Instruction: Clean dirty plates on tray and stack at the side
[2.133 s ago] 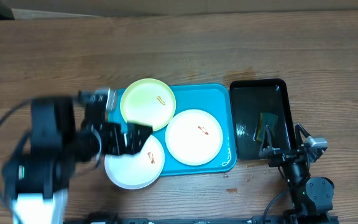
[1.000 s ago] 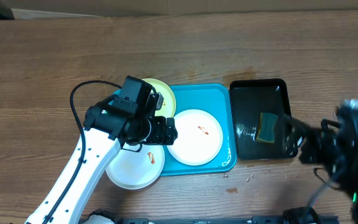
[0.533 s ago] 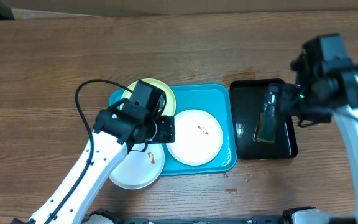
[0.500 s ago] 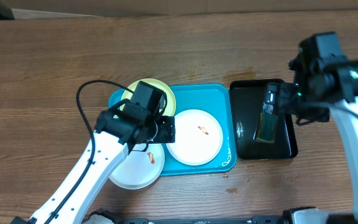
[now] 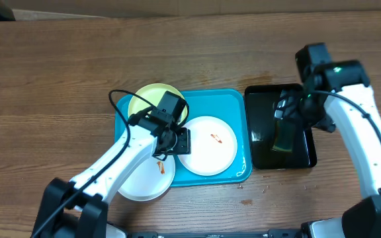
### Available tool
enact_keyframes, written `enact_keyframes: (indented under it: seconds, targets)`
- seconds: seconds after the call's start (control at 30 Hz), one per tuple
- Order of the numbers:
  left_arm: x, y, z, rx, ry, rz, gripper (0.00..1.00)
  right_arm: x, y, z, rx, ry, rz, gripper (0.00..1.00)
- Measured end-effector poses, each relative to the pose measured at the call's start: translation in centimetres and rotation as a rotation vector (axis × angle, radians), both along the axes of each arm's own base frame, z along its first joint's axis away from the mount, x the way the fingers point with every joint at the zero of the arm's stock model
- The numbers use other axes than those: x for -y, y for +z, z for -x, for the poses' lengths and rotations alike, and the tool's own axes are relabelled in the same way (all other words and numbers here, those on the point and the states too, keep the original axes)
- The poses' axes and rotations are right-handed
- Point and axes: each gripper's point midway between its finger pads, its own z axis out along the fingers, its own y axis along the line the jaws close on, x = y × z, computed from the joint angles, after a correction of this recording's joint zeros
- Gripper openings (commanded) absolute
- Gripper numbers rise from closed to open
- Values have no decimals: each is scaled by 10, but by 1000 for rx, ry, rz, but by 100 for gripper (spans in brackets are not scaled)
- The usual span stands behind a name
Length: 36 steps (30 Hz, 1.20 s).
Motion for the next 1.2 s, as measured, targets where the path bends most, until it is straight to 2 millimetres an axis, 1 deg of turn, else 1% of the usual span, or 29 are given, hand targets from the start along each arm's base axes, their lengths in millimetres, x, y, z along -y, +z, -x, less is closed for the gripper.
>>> enact_keyframes:
  seconds: [0.1,0.2,0.3,0.37,0.5,0.57,0.63,0.67,0.7,0.73,0.77,0.8,0.87,0.9,0.93,0.97,1.0,1.03,1.13,1.2]
  targets:
    - [2,-9,-2,-10,-2,-6,62,1,-30,2,-10,-10,0,91]
    - [3,-14,-4,-13,-7,-7,61,6,-50,2,0,-36,-2,90]
    - [5,-15,-6,-5,-9,-4,61,15,-73,2,17,-79,-10,88]
    - [6,-14,-8,4,-9,1,61,17,-86,4,22,-91,-19,87]
    - [7,-14,-10,13,-9,5,61,13,-115,12,30,-91,-47,85]
    - [7,-14,-11,15,-9,6,61,10,-126,15,35,-90,-66,84]
    - [7,-13,-11,17,-9,8,62,8,-135,20,35,-87,-84,82]
    - [7,-13,-11,17,-9,7,62,7,-137,21,35,-87,-89,78]
    - [7,-13,-11,17,-9,7,62,6,-139,22,36,-87,-94,68]
    - [7,-13,-11,17,-9,7,62,5,-140,22,39,-88,-99,42]
    - [7,-13,-11,17,-9,7,62,4,-141,22,38,-79,-105,22]
    - [7,-13,-11,17,-9,8,62,3,-142,22,38,-83,-109,6]
    - [7,-13,-11,17,-9,7,62,2,-142,23,37,-82,-110,4]
    - [7,-13,-11,17,-9,7,62,2,-142,23,36,-82,-110,4]
    - [7,-13,-11,17,-9,8,63,2,-142,24,35,-83,-113,23]
    - [7,-13,-11,17,-9,7,63,0,-142,25,29,-86,-124,69]
    - [7,-13,-11,17,-9,8,64,-1,-142,27,19,-76,-130,97]
    - [7,-13,-11,17,-9,7,65,-4,-142,31,-1,-62,-145,100]
    - [7,-13,-11,17,-9,7,66,-10,-133,37,-48,-21,-175,100]
    - [7,-13,-12,18,-10,8,66,-13,-122,28,-34,13,-185,100]
